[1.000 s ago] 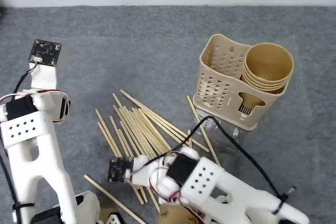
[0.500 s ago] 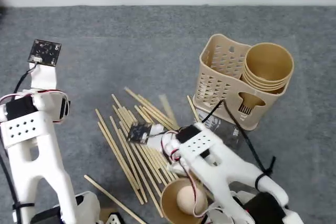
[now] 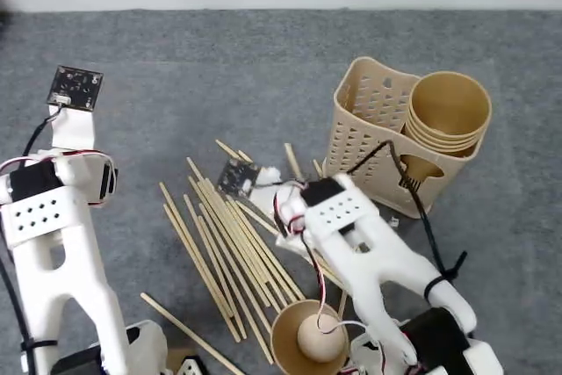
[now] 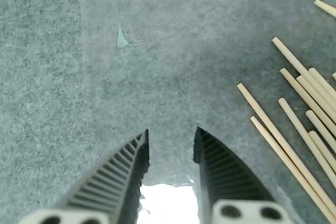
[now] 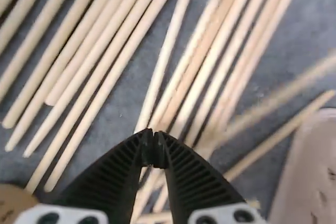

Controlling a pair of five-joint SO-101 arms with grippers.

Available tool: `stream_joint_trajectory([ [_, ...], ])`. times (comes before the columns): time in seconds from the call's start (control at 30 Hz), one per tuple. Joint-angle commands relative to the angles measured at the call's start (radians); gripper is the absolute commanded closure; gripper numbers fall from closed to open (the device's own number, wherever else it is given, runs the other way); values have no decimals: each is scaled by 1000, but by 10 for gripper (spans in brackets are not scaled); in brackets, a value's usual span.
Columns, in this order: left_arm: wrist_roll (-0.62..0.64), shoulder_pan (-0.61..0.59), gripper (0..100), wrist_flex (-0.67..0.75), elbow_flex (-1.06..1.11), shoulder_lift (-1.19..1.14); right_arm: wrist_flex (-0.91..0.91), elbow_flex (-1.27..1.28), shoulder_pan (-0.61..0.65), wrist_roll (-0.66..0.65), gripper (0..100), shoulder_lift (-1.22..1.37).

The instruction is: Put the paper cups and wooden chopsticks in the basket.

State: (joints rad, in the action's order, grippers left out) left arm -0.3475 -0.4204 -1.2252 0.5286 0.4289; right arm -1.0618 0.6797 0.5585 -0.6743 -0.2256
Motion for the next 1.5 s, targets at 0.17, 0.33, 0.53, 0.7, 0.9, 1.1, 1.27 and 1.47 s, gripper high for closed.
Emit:
stream_joint_trajectory([
  [0.17,0,-6,859,12,-45,8,-403,-387,-5,-3,990,-19],
  [0.33,0,-6,859,12,-45,8,-656,-559,-5,60,990,-102],
  [0.53,2,0,859,15,-45,8,-736,-535,33,150,985,-243],
  [0.7,2,0,859,18,-44,8,-737,-425,62,169,878,-367],
  [0.9,2,0,859,18,-44,8,-737,-362,65,180,864,-498],
  [1.1,2,0,859,18,-44,8,-737,-242,113,178,864,-613],
  [1.27,2,0,859,18,-44,6,-737,-110,285,184,908,-708],
  [1.47,0,0,858,20,-21,6,-737,-78,453,261,931,-785],
])
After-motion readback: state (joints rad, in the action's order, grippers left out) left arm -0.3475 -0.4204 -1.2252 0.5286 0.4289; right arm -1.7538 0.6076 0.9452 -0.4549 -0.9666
